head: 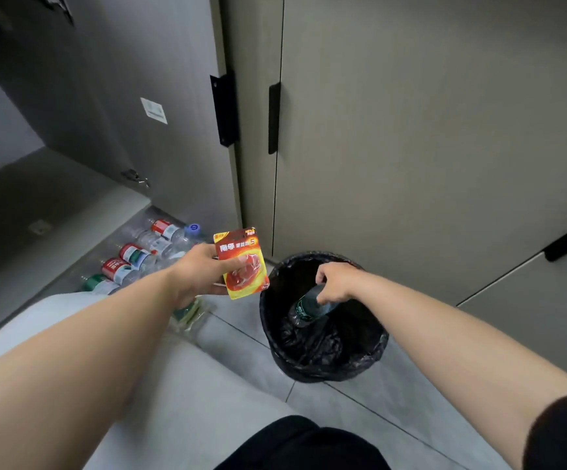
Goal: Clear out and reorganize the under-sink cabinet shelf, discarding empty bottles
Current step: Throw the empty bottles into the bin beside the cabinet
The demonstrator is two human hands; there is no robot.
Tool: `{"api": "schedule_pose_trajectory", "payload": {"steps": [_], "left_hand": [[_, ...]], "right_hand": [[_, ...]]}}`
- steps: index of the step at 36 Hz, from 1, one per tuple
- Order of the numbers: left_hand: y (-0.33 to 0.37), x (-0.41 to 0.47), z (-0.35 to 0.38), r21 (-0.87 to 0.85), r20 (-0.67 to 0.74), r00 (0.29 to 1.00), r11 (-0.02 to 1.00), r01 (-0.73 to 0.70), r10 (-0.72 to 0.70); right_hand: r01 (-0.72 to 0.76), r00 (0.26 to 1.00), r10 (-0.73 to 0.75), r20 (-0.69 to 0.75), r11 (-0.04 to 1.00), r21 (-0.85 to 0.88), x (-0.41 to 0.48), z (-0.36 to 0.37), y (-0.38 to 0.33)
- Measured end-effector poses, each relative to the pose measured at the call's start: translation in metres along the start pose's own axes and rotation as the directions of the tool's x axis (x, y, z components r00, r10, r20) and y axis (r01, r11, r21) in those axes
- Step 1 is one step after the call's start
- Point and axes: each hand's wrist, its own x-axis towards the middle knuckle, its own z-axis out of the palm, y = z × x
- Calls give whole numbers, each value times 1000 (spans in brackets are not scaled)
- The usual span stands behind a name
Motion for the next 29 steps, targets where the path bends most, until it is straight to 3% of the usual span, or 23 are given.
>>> {"api": "schedule_pose_trajectory", "payload": {"steps": [4, 10, 22, 24, 27, 29], "left_hand": [[-2, -3, -3, 6, -37, 998, 999, 43, -43], [-2, -6, -3, 7, -55, 995, 997, 80, -80], [-4, 0, 1, -31, 17, 995, 994, 101, -100], [-2, -2, 2, -55, 36, 995, 994, 93, -91], [2, -7, 4, -60, 46, 997, 996, 67, -64], [4, -9, 6, -37, 34, 999, 999, 37, -36]], "right_hand": [[38, 995, -31, -98, 996, 76, 22, 35, 3], [103, 970, -90, -224, 994, 47, 41, 71, -2], [145, 976, -123, -180, 982, 117, 52, 80, -13], [155, 963, -116, -245, 977, 143, 49, 72, -14], [249, 918, -65, -390, 863, 441, 40, 52, -20], [296, 949, -111, -295, 634, 715, 29, 35, -27]]}}
